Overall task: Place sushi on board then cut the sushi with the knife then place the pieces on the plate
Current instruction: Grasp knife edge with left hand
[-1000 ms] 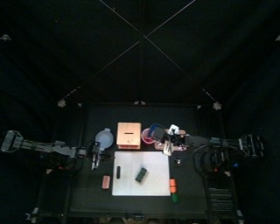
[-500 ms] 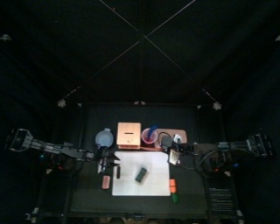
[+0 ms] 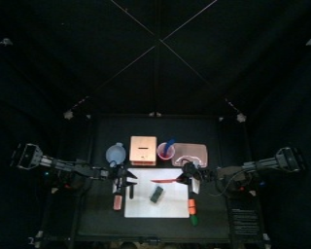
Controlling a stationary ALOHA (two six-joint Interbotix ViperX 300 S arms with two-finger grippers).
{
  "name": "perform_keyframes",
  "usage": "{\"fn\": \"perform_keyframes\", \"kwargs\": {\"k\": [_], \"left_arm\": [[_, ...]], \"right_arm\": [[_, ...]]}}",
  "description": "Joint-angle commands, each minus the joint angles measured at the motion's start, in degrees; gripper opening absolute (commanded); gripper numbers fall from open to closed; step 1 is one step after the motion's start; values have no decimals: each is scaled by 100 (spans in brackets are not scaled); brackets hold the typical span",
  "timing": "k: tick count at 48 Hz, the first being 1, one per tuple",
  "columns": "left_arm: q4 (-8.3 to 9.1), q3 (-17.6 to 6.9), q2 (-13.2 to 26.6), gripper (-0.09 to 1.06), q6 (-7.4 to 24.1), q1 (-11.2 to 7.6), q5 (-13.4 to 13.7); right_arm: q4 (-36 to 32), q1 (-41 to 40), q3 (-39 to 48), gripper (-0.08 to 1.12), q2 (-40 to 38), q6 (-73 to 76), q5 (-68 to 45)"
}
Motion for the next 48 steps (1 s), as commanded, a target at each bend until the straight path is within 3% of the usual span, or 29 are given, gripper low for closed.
{"fn": "perform_keyframes", "kwargs": {"k": [1,13,18,37,48], "left_arm": [[299,-246,105,71,9,97,-62],[984,-510,527,71,0,123,-35],[1125,-624,606,71,0,88,-26],[870,-958,1230,72,-18,35,0],[668,-1090,1310,74,-44,-105,0]], "right_arm": [[141,26,0,40,35,18,-343],[334,202,9,40,396,9,-642],[369,211,9,40,510,9,-694],[167,167,-35,40,721,9,-782],[132,114,-18,40,782,0,-782]]}}
